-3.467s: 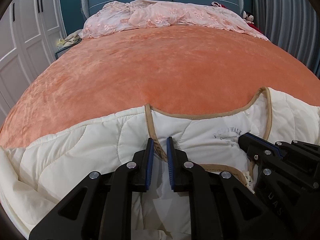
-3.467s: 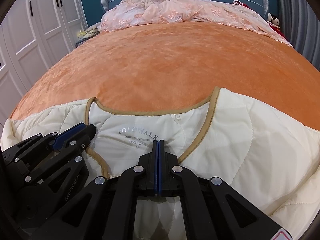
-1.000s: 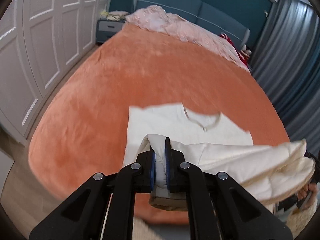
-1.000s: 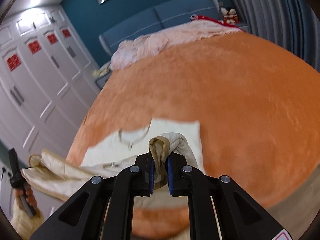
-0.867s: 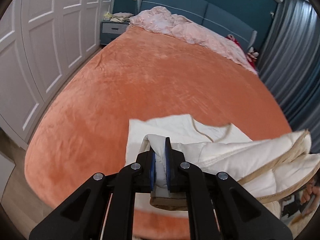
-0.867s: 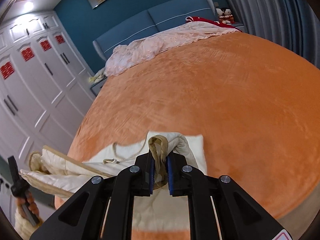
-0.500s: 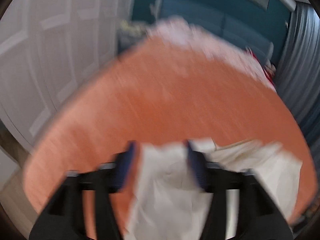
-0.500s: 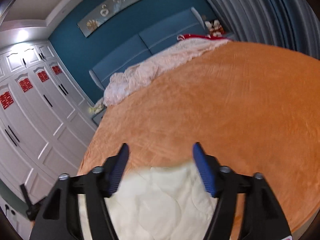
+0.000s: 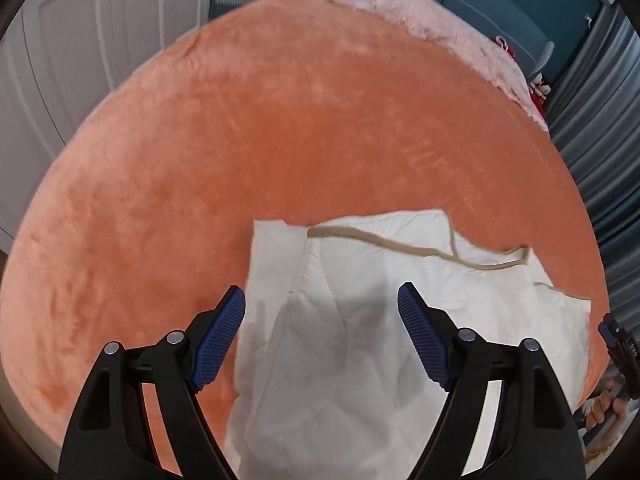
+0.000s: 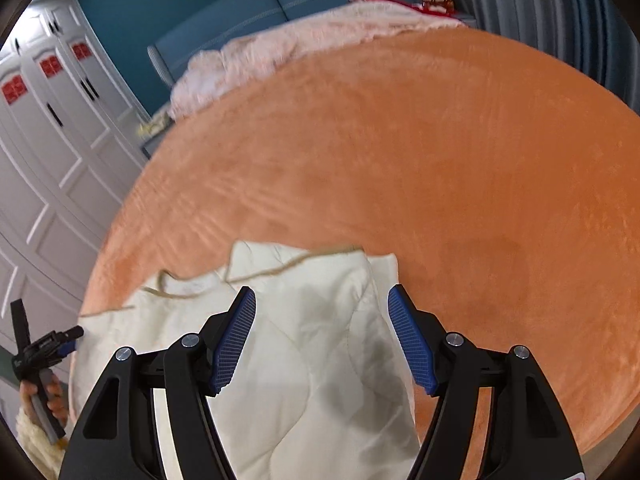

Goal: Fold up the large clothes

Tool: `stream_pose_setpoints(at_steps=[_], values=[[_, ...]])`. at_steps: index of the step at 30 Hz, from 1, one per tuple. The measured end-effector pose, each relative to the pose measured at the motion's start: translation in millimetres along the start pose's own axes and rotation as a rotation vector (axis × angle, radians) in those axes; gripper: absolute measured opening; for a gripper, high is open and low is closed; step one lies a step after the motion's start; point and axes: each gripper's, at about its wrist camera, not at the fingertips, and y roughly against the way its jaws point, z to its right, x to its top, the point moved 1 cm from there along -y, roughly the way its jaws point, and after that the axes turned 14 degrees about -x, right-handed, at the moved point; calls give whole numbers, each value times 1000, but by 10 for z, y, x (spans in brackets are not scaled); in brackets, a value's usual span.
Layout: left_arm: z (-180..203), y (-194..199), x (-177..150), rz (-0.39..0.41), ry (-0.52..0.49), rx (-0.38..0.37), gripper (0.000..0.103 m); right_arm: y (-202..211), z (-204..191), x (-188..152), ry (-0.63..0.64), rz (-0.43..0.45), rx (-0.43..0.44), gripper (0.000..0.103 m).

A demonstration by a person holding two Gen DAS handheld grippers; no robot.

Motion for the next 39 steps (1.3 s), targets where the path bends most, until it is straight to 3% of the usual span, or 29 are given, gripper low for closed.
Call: stream_pose_setpoints(at_steps=[2,3,5,6,8,14,23,28,32,36,38,39], values=[[-1,-100,8,-25,-3,-1,54,-123,-27,-18,4,-23,2,64],[4,-151,18,-41,-3,6,40,-171,-50,-24,6,-33,6,57],[42,-151,37,-31,-9,16,22,-281,-102,-1,22,-61,4,3],[73,-151,38,-23,-14,18,14,-297,-127,10,24,-66,-3,3],[164,-67,95,20,-37,28,11,-207,-153,97,19,-16,-13,2],[258,-3,348,110,-52,55,10,-18,-39,416,-65,94,-46,0],[60,-691,288,30,-56,190,11,-698,-64,267,-46,-10,-156,0],[-44,-841,164,51,-75,206,19,-1031,-79,67,-16,-54,-195,0],[1,-915,89,94,-122,256,21,-1108,-172,-4,29,-28,-235,0],[2,-912,99,110,-124,274,28,-1106,-208,-29,63,-10,-263,0],[-37,-848,130,109,-97,269,37,-1086,-168,-16,53,-15,-250,0],[-55,-780,156,113,-79,277,46,-1050,-134,16,44,-21,-241,0]])
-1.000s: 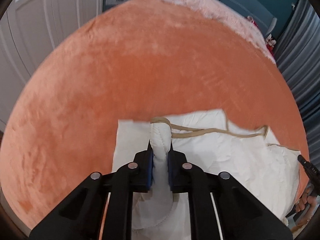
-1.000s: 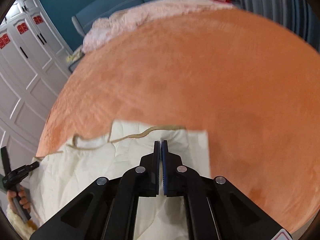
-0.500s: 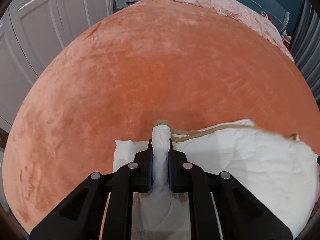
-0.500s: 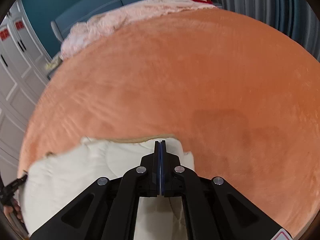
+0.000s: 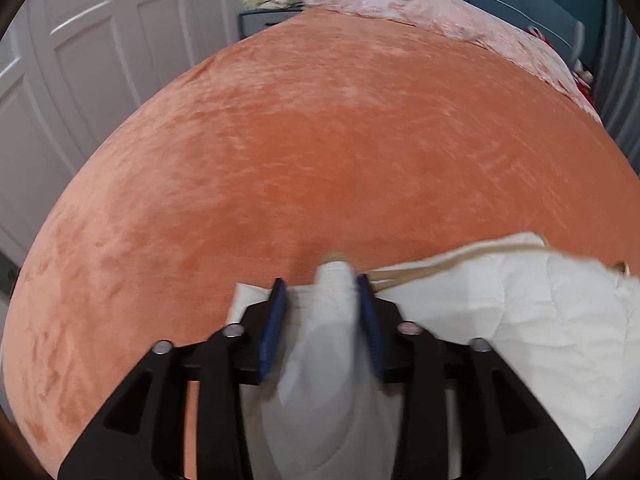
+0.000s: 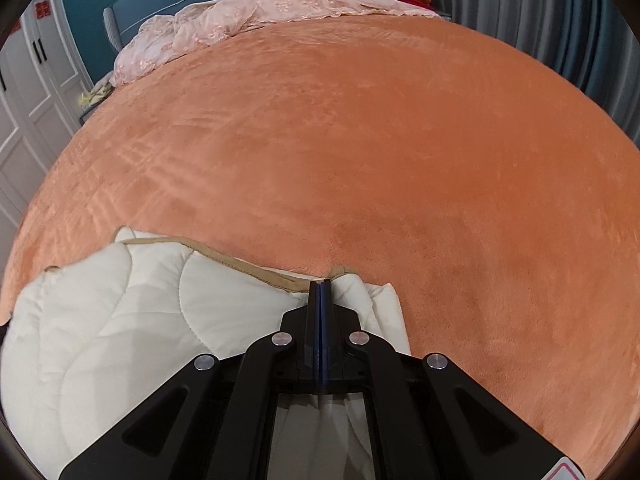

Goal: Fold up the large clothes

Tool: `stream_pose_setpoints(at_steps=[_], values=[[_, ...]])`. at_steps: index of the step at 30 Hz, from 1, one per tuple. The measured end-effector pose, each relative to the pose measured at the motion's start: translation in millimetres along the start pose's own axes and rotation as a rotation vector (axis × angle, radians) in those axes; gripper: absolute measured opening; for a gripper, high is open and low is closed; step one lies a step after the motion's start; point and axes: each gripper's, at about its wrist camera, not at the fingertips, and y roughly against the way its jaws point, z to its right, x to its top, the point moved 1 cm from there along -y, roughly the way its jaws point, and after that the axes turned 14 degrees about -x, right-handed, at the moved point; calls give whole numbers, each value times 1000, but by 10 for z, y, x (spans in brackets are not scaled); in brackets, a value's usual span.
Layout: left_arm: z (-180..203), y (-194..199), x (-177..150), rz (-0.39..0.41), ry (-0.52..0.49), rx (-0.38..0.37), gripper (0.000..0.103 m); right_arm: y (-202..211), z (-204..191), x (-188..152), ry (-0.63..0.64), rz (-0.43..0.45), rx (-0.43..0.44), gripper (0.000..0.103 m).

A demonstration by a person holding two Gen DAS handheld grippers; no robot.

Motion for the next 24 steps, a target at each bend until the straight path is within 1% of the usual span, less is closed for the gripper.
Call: stream_pose_setpoints(at_steps=[1,2,3,4,5,6,7,8,9,10,11,12,13,15,16,17,18,19,20,21,22,24], values=[[-54,106,40,8,25,1,52,57,56,28,-19,0,4,0],[-118,262,82,29,46,7,57,148,124,68,-47,13,6,0],[-155,373,103,49,52,5,62,313,228,115,-84,46,3,0],[-197,566,152,81,47,3,66,453,300,148,-108,76,11,15],[-221,692,192,99,38,23,65,602,363,183,-128,106,17,23],[-237,877,263,130,20,76,65,785,403,221,-142,140,37,27],[-229,994,316,152,12,100,65,905,398,251,-144,158,59,36],[-215,1125,384,177,13,109,65,1055,348,279,-139,174,91,41],[-199,1209,435,192,20,108,66,1141,279,290,-129,181,114,43],[-129,1323,500,212,32,81,66,1219,166,291,-107,181,148,44],[-40,1384,532,223,34,38,66,1262,58,285,-86,175,176,44],[73,1418,550,226,27,-8,66,1297,-152,250,-44,158,217,44],[286,1408,545,210,0,-72,66,1298,-277,222,-21,145,240,44],[631,1276,464,164,-47,-164,66,1259,-631,117,46,104,290,40],[769,1184,421,142,-66,-187,65,1228,-778,60,77,88,295,36],[931,1056,360,112,-93,-200,64,1198,-917,-10,108,75,300,32],[1116,889,260,72,-129,-208,58,1152,-1071,-82,144,62,303,28],[1227,784,181,46,-148,-210,54,1109,-1179,-135,170,49,301,22],[1316,668,109,21,-160,-216,53,1067,-1267,-178,189,36,300,18],[1415,507,17,-17,-168,-225,47,1008,-1363,-219,209,23,300,17],[1466,421,-52,-38,-171,-229,40,979,-1429,-249,222,17,294,15],[1554,203,-190,-71,-168,-217,36,878,-1542,-294,254,10,265,12]])
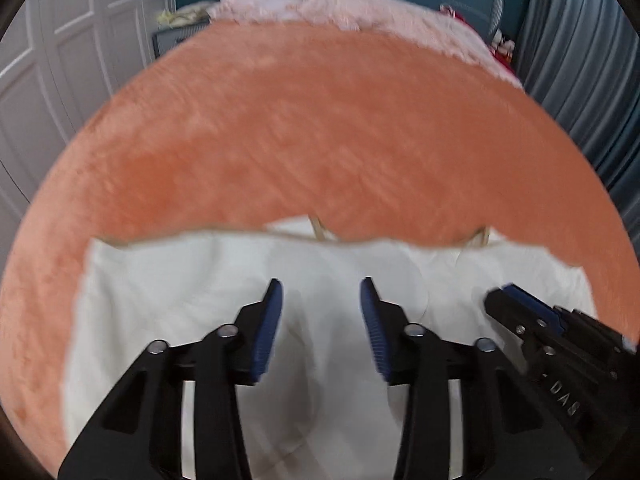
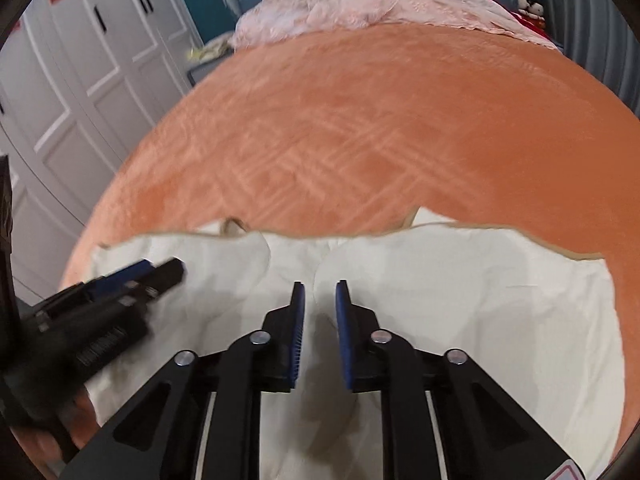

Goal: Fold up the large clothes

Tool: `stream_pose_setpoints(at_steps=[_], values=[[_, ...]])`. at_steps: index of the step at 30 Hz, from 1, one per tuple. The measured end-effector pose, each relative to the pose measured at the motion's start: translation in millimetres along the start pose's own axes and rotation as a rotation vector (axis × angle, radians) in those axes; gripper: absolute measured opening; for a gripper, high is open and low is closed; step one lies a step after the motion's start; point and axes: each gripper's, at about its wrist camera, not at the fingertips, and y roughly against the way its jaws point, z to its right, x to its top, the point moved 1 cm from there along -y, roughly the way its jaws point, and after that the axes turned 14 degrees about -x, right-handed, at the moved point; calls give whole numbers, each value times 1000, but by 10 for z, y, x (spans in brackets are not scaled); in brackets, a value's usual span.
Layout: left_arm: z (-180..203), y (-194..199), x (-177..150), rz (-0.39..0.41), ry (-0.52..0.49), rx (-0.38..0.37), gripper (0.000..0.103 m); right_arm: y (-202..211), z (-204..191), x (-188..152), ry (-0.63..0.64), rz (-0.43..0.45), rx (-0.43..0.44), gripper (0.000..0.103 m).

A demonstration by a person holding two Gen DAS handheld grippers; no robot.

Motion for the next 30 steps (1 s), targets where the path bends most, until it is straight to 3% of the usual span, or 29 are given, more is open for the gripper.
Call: stream_pose_setpoints(at_steps=[8,30], values=[[-108,-334,-186,10,6,23,34,-434,-76,-171,1,-40,-39,5],[-68,-533,-258,51,-71,105,33,-623,-177,-183,21,9,-82,4]])
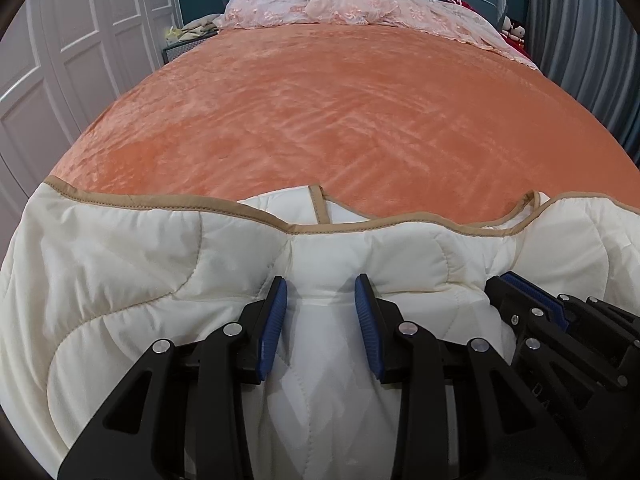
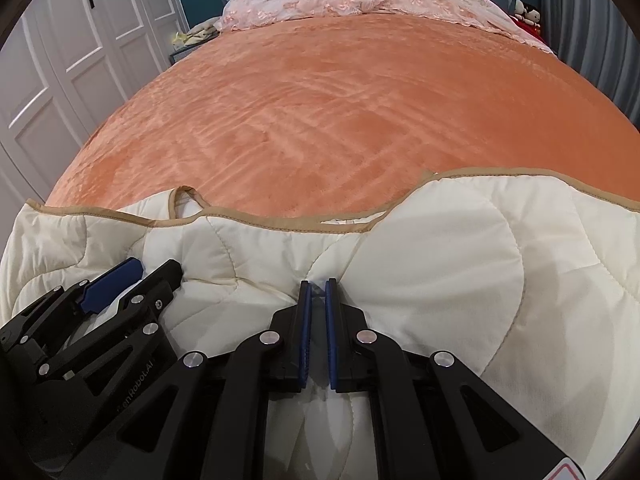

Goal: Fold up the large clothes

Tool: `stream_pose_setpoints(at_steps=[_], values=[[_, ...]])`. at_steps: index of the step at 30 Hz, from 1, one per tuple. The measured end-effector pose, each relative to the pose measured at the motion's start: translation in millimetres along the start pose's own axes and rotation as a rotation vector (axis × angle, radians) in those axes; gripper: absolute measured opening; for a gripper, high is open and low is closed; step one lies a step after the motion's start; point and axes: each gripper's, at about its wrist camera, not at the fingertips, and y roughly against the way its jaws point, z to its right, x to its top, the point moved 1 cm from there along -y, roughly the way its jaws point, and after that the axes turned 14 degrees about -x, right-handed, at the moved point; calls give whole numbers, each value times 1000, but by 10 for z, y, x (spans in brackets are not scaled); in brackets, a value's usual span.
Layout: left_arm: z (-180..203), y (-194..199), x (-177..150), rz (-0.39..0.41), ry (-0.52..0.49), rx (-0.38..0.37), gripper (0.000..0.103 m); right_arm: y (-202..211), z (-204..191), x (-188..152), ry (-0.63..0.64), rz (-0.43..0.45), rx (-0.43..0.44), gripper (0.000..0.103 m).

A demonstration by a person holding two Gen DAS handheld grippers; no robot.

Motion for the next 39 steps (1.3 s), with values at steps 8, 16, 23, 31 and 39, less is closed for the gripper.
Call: stream_pose_setpoints(at_steps=[8,16,23,31,39], values=[[12,-17,-4,10,1,5,34,-29,0,10,-17,9,7,4],[17,-35,3,15,2,12,34,-56,-1,15,-32,15,12,3],[-19,42,59,14,27,-10,34,94,97,54,-78,59,-10,3],[-375,1099,-202,37,171,-116,35,1083,562,-207,-135,107,68,42],[-32,1190,-827,-47,93,-102,34,996,294,-859,-38,-33,81,39]])
